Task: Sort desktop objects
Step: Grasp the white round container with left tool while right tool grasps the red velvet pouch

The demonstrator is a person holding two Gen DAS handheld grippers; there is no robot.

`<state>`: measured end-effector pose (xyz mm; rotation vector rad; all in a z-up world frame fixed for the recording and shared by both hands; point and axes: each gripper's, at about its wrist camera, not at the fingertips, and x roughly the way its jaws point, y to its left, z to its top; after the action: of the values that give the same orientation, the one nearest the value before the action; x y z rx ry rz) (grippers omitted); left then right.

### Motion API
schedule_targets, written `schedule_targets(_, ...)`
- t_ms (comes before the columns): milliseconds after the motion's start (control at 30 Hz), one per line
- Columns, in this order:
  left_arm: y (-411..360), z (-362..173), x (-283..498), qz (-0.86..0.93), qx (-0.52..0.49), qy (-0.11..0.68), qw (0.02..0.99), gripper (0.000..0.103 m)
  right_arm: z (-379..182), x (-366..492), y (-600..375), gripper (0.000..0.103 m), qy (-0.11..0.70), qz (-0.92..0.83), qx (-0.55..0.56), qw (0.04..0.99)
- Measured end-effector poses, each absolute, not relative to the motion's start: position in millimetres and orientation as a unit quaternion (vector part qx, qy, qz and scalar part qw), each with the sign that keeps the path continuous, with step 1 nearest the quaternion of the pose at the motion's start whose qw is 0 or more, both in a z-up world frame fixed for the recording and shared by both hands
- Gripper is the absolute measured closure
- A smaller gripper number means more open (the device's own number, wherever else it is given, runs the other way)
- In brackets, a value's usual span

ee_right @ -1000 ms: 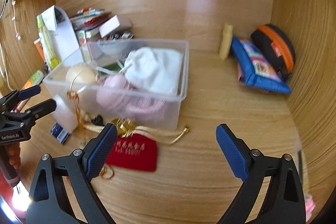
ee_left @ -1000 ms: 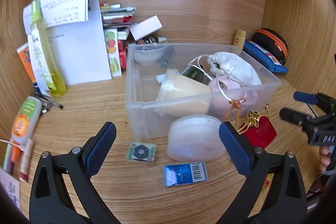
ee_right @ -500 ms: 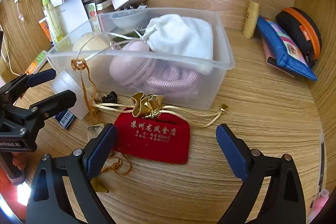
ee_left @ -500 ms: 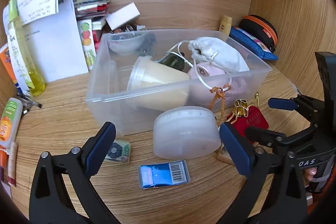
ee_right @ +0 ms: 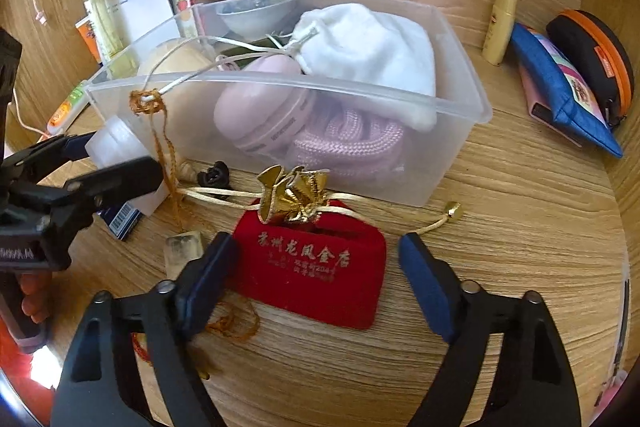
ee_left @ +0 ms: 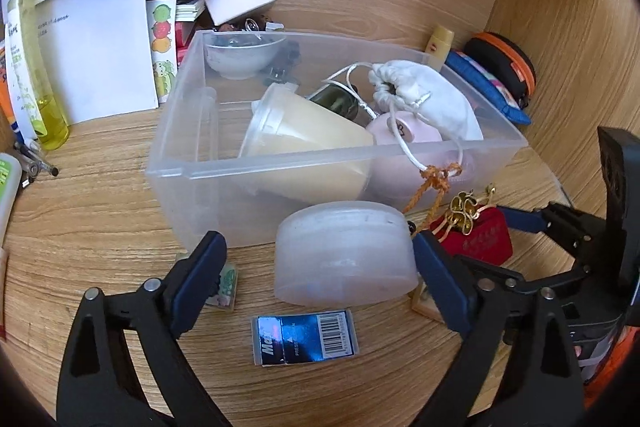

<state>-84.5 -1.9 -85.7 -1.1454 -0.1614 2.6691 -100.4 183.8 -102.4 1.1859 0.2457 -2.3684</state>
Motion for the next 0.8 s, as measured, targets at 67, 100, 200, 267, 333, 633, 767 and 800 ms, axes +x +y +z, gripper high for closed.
schedule_targets(67,-4.5,-86.2,-85.3,0.909,-0.392,-0.066,0.126,0.026,-101.6,-98.7,183.4,0.036,0.089,-0.865,0.429,0.245)
schedule_targets(100,-4.7,-86.8,-85.4,0.907,-0.394,-0.068,0.128,0.034,-101.1,-98.0,183.8,0.040,0.088,-0.865,0.428,0.246)
schedule_targets(200,-5.6,-88.2,-85.9,0.905,-0.399,-0.074,0.130,0.038,-99.8,-97.4,186.0,0.053,0.078,-0.867,0.426,0.248)
schedule_targets(267,-5.6,-88.4,-84.7,0.905,-0.399,-0.075,0.129,0.038,-99.2,-97.1,187.5,0.058,0.068,-0.867,0.426,0.251)
schedule_targets(333,-6.2,-88.4,-84.4,0.905,-0.398,-0.075,0.129,0.038,-98.8,-95.7,189.6,0.064,0.063,-0.868,0.424,0.251)
schedule_targets(633,-10.5,-84.0,-76.2,0.911,-0.381,-0.091,0.126,0.038,-91.7,-90.9,194.7,0.081,0.052,-0.873,0.412,0.257)
schedule_targets(767,-12.4,-82.0,-71.2,0.914,-0.372,-0.099,0.123,0.038,-84.9,-86.8,200.5,0.087,0.043,-0.876,0.404,0.259)
schedule_targets(800,-12.6,-81.5,-70.4,0.915,-0.371,-0.101,0.123,0.038,-83.5,-85.7,202.1,0.089,0.041,-0.877,0.402,0.261)
